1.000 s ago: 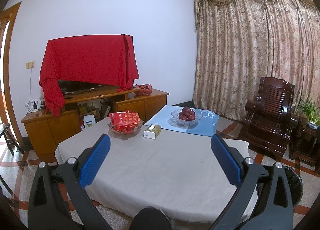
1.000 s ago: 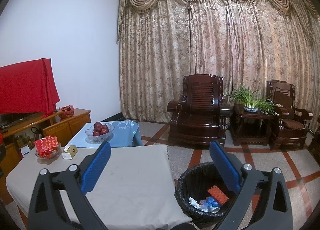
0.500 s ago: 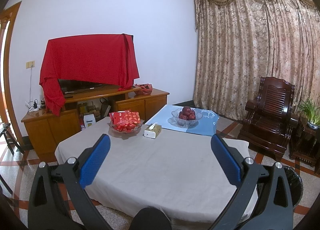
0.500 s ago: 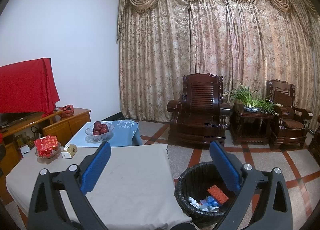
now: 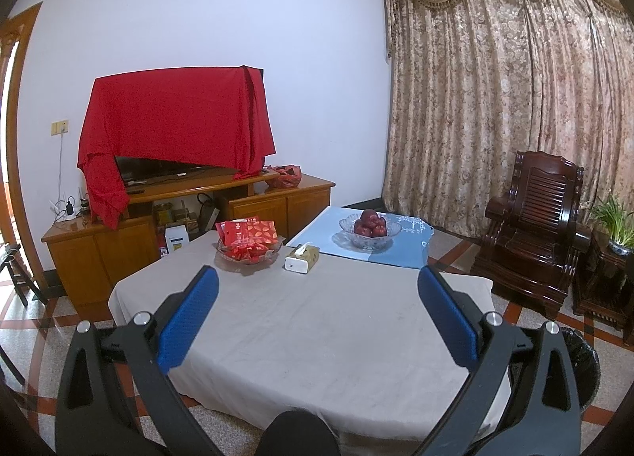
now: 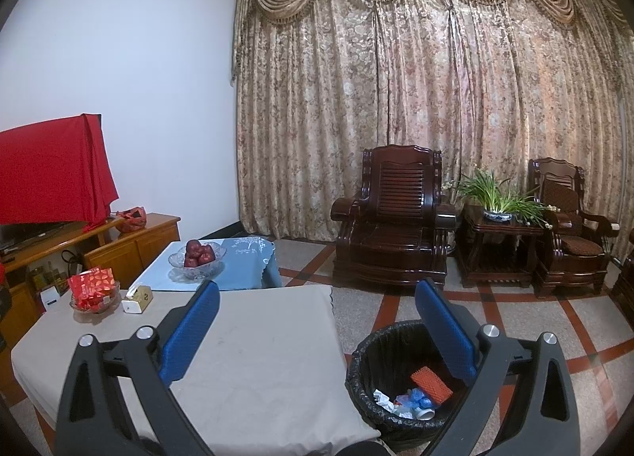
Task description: Collect trash
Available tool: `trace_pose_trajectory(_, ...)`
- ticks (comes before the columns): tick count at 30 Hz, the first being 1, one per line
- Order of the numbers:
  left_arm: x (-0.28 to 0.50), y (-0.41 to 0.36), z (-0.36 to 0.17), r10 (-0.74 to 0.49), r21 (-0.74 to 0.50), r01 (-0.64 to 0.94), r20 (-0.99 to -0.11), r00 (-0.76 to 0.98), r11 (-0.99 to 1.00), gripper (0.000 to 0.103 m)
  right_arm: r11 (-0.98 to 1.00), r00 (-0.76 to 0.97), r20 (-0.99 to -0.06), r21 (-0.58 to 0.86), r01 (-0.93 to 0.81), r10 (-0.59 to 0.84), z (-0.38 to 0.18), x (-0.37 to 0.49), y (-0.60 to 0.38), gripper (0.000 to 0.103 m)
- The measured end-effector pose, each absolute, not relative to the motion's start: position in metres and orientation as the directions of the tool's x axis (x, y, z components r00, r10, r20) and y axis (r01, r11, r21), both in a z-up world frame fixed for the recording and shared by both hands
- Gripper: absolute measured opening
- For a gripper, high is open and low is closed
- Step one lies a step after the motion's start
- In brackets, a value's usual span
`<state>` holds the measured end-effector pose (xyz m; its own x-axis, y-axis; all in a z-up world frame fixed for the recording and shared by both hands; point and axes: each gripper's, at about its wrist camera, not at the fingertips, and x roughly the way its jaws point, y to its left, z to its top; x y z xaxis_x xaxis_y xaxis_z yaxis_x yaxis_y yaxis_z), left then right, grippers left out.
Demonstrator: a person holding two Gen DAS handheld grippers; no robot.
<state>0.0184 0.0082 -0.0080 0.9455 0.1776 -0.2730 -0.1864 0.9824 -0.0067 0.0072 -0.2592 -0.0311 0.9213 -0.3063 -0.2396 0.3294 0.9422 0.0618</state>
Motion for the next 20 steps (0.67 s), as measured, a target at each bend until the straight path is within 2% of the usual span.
trace_pose_trajectory(12,0.018,0.008,-0.009,0.176,-0.007,-0.185,-0.275,0.945,0.983,0.098,0.942,0.922,-0.239,0.063,0.329,-0.306,-0.035,0.005,-0.261,0.097)
trace_pose_trajectory(20,0.013,0.001,-0.028,0.171,-0.003,-0.179,-0.276,0.946,0.984,0.098,0.942,0.922,-0.237,0.063,0.33,-0.307,-0.036,0.005,-0.262,0.097)
